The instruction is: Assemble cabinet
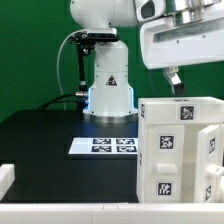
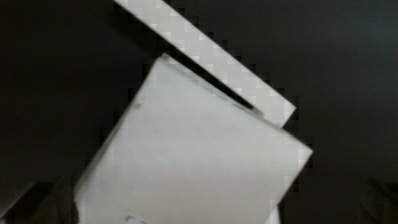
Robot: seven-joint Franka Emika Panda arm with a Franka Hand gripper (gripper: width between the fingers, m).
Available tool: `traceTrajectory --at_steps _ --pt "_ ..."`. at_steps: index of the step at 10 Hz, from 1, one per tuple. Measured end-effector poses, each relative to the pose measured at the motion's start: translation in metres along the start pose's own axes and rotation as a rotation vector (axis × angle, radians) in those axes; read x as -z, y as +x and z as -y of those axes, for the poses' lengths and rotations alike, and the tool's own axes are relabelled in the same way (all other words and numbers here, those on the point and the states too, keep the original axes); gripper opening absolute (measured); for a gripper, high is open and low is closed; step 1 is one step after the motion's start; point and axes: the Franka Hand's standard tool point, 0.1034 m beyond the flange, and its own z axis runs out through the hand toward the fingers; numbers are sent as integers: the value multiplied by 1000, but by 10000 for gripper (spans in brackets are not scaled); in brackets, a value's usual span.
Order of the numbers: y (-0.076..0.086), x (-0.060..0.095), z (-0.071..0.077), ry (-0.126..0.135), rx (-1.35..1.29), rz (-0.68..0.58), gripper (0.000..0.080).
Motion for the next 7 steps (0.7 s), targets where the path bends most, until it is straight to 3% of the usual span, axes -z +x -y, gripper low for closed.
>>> traceTrajectory --at_steps 2,5,7 --pt "1 1 0 -3 213 -4 798" --pt "5 7 5 -67 813 -17 798" --pt "6 6 3 -70 897 -14 798"
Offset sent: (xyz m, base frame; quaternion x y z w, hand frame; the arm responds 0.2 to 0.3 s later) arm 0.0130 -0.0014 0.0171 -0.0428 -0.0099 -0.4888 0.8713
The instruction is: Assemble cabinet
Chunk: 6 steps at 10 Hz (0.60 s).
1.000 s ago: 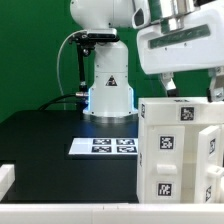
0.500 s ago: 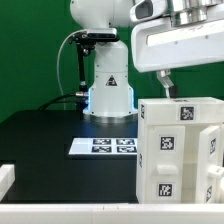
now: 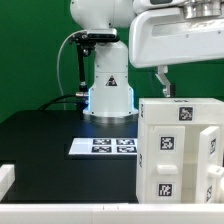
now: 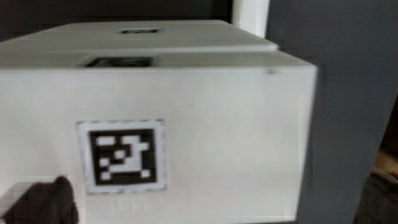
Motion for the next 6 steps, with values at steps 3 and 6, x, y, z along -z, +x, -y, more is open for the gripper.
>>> traceTrajectory --at_steps 3,6 --pt "0 0 -6 -42 499 22 798" --pt "0 -4 -2 -59 764 46 798"
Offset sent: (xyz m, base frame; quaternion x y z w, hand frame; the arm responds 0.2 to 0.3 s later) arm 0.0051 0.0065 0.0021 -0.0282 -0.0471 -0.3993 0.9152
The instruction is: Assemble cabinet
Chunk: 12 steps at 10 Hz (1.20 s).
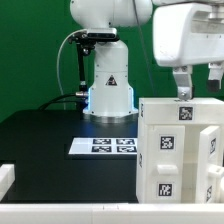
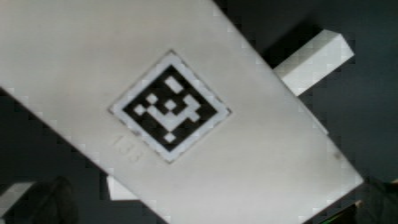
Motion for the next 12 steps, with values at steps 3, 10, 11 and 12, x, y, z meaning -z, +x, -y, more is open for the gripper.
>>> traceTrajectory --at_steps 3,10,11,12 --pt "-2 -1 -2 -1 206 3 798" --pt "-20 -23 -12 29 453 22 798" --pt "-20 -23 -12 29 453 22 710" --pt "-21 -23 -12 30 451 23 575"
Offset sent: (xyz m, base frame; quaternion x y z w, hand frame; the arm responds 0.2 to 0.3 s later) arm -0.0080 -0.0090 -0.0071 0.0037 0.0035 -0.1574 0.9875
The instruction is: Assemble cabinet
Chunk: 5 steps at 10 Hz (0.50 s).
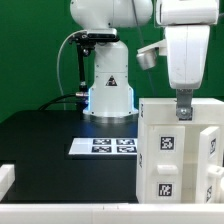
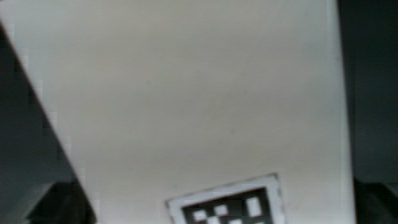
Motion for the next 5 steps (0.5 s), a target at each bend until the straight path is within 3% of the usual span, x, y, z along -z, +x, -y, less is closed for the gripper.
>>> traceTrajectory --at_steps 3,5 --pt "0 0 0 1 -255 -2 552" --pt "-1 -1 2 -13 -549 -19 552"
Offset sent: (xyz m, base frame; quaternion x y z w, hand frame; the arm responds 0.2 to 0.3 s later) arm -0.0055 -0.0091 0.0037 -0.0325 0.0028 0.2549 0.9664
